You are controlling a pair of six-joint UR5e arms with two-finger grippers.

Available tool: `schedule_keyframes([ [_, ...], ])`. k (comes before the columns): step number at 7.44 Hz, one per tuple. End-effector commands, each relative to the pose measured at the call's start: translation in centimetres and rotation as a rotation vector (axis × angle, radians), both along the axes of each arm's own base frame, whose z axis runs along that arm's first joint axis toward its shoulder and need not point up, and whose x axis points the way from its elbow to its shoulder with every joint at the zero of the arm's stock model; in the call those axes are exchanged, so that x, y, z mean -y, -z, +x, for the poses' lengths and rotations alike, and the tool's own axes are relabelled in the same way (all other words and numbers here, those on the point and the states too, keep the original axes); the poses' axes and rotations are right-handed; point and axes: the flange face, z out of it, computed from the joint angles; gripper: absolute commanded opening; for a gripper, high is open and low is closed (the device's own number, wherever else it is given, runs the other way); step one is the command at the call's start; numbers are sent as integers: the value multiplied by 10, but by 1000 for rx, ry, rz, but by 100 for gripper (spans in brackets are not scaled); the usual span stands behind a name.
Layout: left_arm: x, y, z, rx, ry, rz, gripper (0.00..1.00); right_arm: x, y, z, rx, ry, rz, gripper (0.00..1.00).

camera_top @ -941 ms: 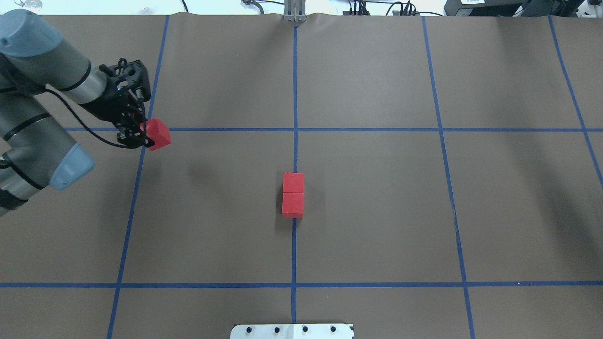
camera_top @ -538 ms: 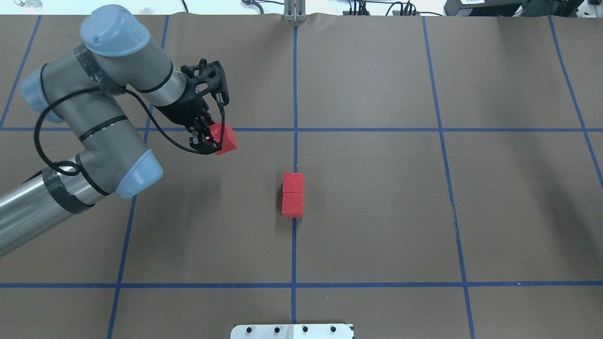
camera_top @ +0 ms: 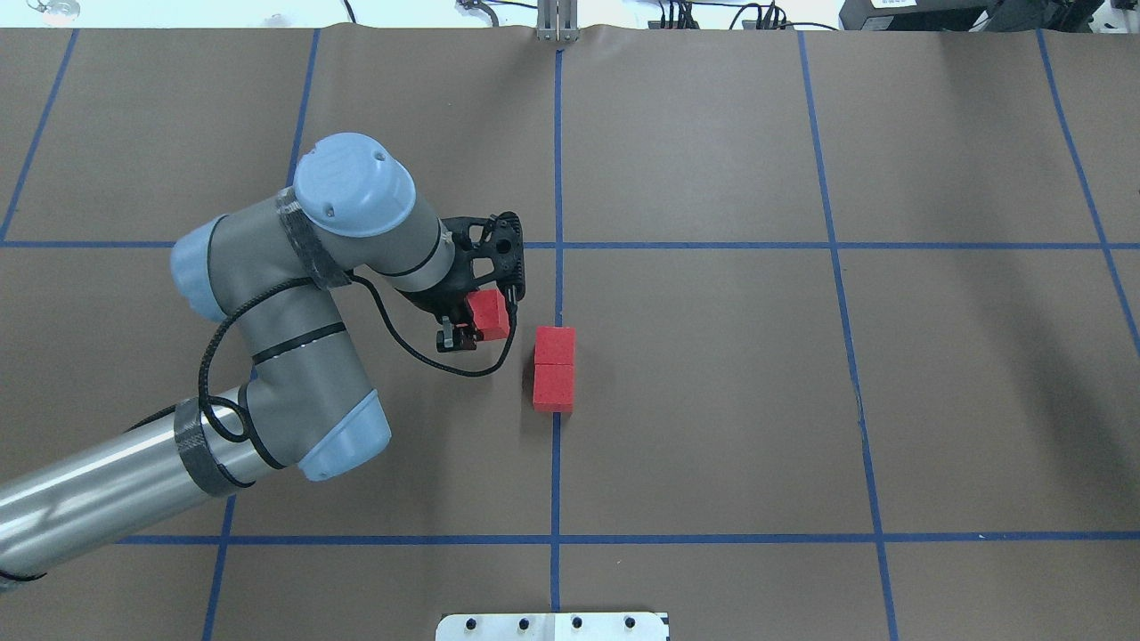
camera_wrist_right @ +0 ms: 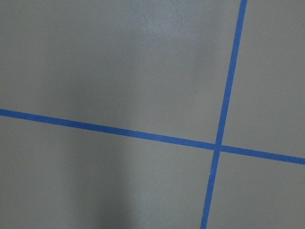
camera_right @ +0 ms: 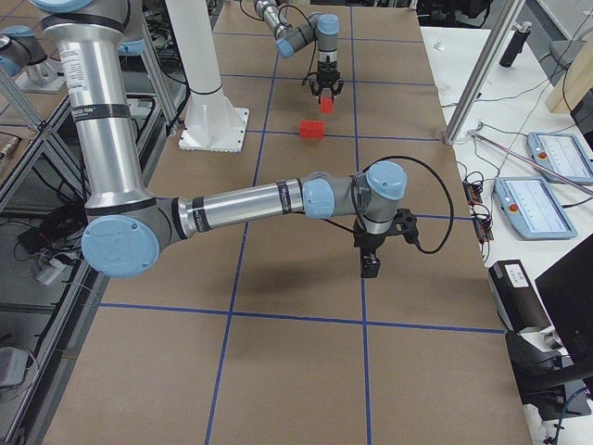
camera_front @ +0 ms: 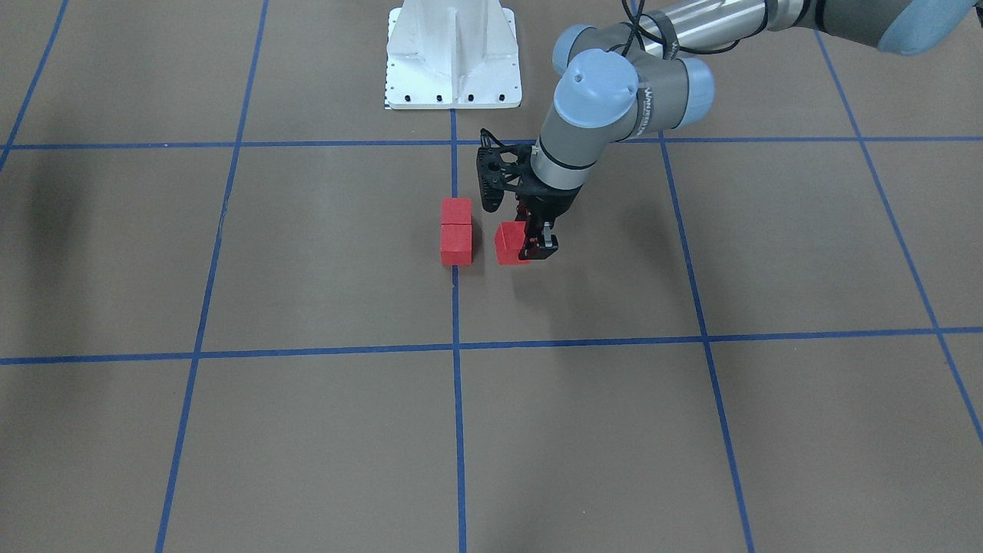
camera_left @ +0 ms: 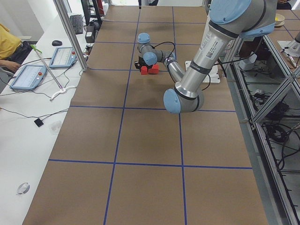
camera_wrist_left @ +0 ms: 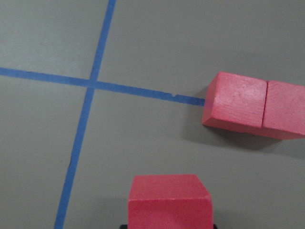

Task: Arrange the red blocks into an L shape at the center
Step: 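Lower the cube beside the farther cube of the pair with the left gripper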

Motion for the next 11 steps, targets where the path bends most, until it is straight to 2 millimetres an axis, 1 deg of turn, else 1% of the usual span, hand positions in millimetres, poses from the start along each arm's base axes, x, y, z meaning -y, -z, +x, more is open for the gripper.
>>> schedule_keyframes([
  [1, -14, 13, 21, 57, -34, -14, 23, 0, 0, 0, 0, 0, 0, 99],
  [2, -19, 14, 26, 59, -43, -15, 25, -1, -1, 0, 0, 0, -2, 99],
  [5, -10, 29, 57, 74, -54, -24, 33, 0, 0, 0, 1, 0, -1, 99],
  [10, -8, 22, 63, 91, -57, -33, 37, 0, 0, 0, 3, 0, -1, 99],
  [11, -8, 19, 64, 96, -57, -36, 39, 0, 0, 0, 3, -1, -2, 99],
])
